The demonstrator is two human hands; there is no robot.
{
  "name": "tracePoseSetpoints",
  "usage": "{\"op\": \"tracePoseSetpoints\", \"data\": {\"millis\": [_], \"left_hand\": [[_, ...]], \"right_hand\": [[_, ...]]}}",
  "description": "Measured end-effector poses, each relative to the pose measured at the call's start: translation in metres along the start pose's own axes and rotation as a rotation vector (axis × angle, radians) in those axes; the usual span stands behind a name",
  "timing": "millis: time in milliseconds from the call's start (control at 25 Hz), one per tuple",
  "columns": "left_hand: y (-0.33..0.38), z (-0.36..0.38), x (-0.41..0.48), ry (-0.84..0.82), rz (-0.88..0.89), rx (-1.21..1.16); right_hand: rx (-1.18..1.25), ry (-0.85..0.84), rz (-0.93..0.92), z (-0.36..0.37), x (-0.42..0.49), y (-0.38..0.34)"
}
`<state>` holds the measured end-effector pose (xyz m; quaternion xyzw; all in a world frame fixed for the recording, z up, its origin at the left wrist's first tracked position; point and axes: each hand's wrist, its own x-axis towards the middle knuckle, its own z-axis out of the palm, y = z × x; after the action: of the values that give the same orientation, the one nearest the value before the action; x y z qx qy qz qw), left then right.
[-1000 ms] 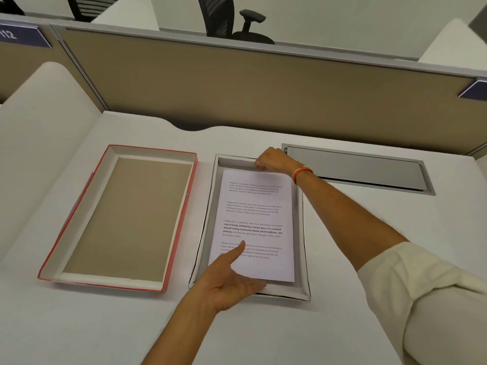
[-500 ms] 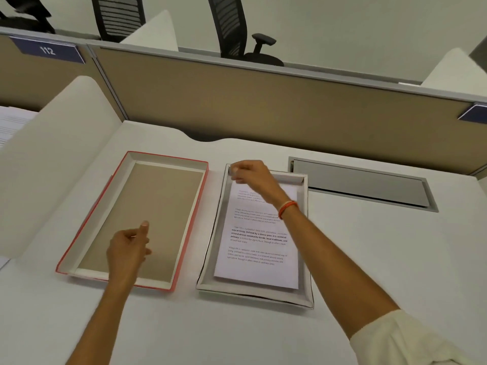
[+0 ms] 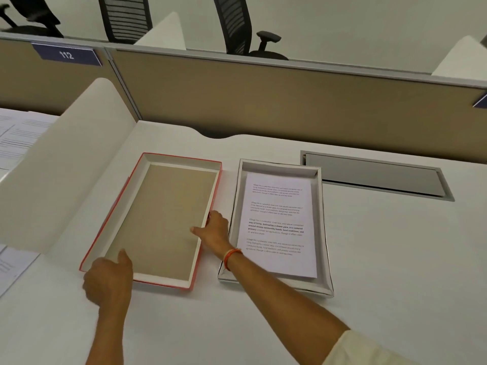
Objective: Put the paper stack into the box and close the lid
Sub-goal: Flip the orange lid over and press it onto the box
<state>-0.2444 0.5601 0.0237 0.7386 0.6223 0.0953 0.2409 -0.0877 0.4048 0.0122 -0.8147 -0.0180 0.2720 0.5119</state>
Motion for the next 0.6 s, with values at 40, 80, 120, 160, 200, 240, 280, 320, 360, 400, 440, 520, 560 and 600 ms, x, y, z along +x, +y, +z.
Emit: {"op": "tracePoseSetpoints", "data": {"millis": [40,80,120,160,200,240,280,320,360,400,440,520,560,600], "left_hand": [[-0.008,-0.001,0.002,0.012,-0.066,-0.017],[-0.016,-0.002,0.007,-0.025,-0.153,-0.048],[-0.024,-0.001,0.011,-0.093,-0.249,-0.099],[-0.03,0.0,0.015,-0.164,-0.332,-0.177],[-0.035,0.002,0.017,-0.231,-0.376,-0.255],[-0.037,0.004,0.016,-0.269,-0.374,-0.309],[-0.038,0.008,0.013,-0.26,-0.339,-0.32],[-0.037,0.012,0.008,-0.223,-0.294,-0.304],[-0.034,0.016,0.003,-0.163,-0.252,-0.306],[-0.03,0.017,-0.004,-0.104,-0.229,-0.353],[-0.028,0.02,-0.009,-0.047,-0.212,-0.446],[-0.025,0.024,-0.009,0.014,-0.192,-0.726],[-0.024,0.024,-0.006,-0.012,-0.201,-0.918],[-0.024,0.024,-0.003,-0.084,-0.217,-1.112]], "right_hand": [[-0.033,0.004,0.005,0.005,0.0,0.003],[-0.063,0.004,0.005,0.008,0.0,0.005],[-0.086,0.002,0.006,0.011,0.001,0.007],[-0.1,0.002,0.006,0.013,0.001,0.008],[-0.101,0.007,0.008,0.013,0.002,0.009],[-0.096,0.014,0.009,0.013,0.003,0.01],[-0.094,0.021,0.008,0.013,0.003,0.011],[-0.096,0.03,0.004,0.012,0.003,0.012],[-0.093,0.04,-0.003,0.011,0.004,0.012],[-0.08,0.049,-0.009,0.01,0.004,0.013],[-0.058,0.056,-0.015,0.008,0.005,0.013],[0.005,0.063,-0.027,0.002,0.005,0.01],[0.039,0.065,-0.036,-0.001,0.005,0.009],[0.063,0.066,-0.044,-0.004,0.005,0.007]]}}
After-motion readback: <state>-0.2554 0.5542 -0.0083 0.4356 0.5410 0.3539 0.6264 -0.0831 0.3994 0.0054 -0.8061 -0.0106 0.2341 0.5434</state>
